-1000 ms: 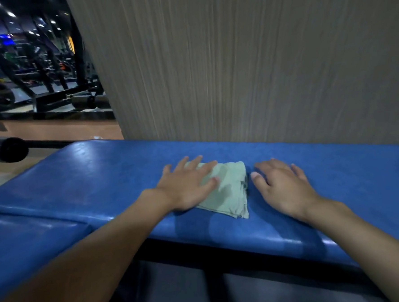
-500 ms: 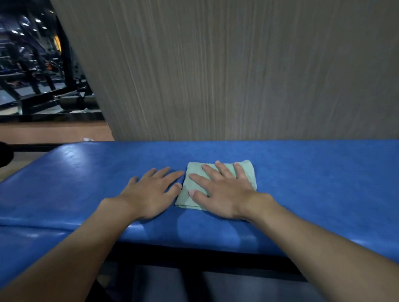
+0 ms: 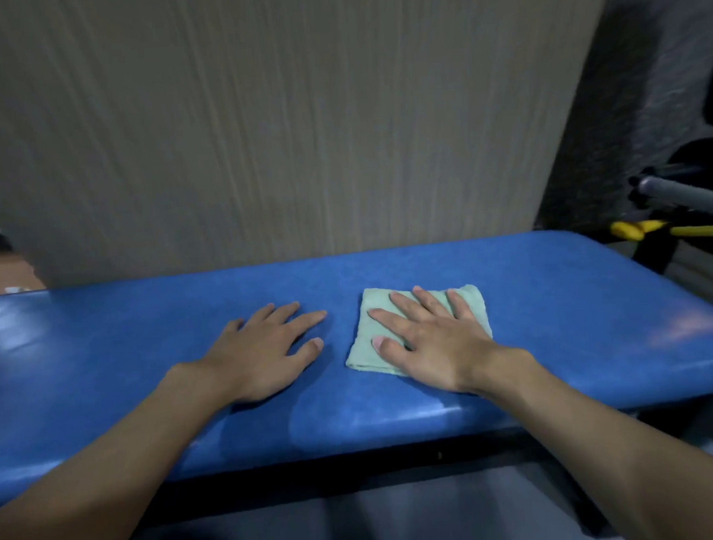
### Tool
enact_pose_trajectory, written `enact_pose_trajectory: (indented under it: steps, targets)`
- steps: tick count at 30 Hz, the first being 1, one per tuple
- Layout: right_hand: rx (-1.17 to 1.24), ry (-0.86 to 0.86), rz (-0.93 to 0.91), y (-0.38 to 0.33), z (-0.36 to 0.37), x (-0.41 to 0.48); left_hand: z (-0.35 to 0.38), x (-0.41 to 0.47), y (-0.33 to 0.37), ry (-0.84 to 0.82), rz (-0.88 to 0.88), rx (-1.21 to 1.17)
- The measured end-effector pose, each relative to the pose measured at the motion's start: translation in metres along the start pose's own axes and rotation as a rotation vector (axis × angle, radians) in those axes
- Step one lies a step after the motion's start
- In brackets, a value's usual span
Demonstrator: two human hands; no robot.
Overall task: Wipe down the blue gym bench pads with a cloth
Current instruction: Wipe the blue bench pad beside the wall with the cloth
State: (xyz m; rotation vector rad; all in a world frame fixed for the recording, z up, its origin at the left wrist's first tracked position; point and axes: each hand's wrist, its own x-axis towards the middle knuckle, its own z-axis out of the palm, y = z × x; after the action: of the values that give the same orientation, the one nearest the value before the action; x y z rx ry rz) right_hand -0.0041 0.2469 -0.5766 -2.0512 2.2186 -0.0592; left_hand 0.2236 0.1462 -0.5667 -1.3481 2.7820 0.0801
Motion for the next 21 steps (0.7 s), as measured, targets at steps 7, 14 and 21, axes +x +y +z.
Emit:
enact_pose_trajectory:
  steps: [7,14,21]
  targets:
    - [0.012,0.052,0.177,0.093,-0.007,-0.040,-0.001,0.037,0.080,0.006,0.139,0.035]
    - [0.016,0.129,0.421,0.189,-0.014,-0.087,-0.005,0.062,0.176,0.002,0.304,0.003]
    - [0.109,0.257,0.637,0.228,-0.005,-0.127,0.001,0.070,0.210,-0.062,0.322,0.015]
